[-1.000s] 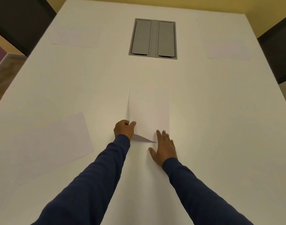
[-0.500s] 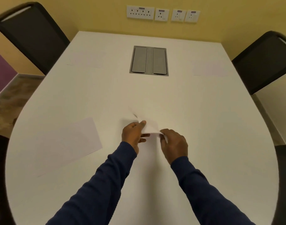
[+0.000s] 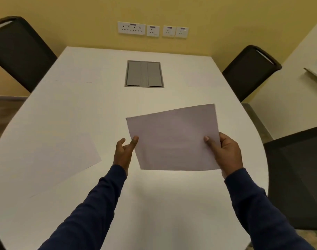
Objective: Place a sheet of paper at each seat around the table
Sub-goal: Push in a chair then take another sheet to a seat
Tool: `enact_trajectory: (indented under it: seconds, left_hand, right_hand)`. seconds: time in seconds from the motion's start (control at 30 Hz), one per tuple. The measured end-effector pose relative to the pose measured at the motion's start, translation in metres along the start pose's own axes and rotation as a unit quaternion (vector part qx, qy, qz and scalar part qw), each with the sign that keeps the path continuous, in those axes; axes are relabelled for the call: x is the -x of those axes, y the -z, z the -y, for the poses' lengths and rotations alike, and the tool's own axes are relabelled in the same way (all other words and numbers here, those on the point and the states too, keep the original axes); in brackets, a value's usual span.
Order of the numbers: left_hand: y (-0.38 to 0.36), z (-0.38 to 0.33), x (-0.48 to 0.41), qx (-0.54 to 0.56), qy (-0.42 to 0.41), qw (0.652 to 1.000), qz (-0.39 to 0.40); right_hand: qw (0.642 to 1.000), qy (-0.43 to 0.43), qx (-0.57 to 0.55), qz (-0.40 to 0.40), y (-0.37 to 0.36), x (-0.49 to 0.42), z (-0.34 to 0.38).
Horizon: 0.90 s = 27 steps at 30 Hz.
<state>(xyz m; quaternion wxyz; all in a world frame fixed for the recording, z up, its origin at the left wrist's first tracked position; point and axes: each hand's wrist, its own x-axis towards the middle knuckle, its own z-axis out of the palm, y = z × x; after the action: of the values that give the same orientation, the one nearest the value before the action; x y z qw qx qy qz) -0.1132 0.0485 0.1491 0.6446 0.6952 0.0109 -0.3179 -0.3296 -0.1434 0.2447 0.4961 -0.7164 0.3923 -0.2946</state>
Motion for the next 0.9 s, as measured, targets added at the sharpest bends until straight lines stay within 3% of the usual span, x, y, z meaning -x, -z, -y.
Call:
enact_trajectory:
  seconds: [0.17, 0.3, 0.57, 0.9]
  left_hand:
    - [-0.032, 0.019, 0.003, -0.042, 0.018, 0.99, 0.134]
    - [-0.078, 0.032, 0.002, -0.05, 0.038, 0.982, 0.178]
    - [-0.206, 0.058, -0.017, -0.172, 0.046, 0.974, 0.141]
    - [-0.328, 0.112, -0.055, -0.328, 0.061, 0.933, 0.137]
  right_hand:
    - [0.988, -0.117, -0.095, -0.03, 0.047, -0.006, -0.031]
    - [0.977, -0.178, -0.109, -0.045, 0.084, -0.025, -0.068]
    - [0.961, -0.26, -0.034, -0.087, 0.159, -0.087, -0.171]
    - [0.93, -0.343, 0.011, -0.128, 0.205, -0.15, -0.283]
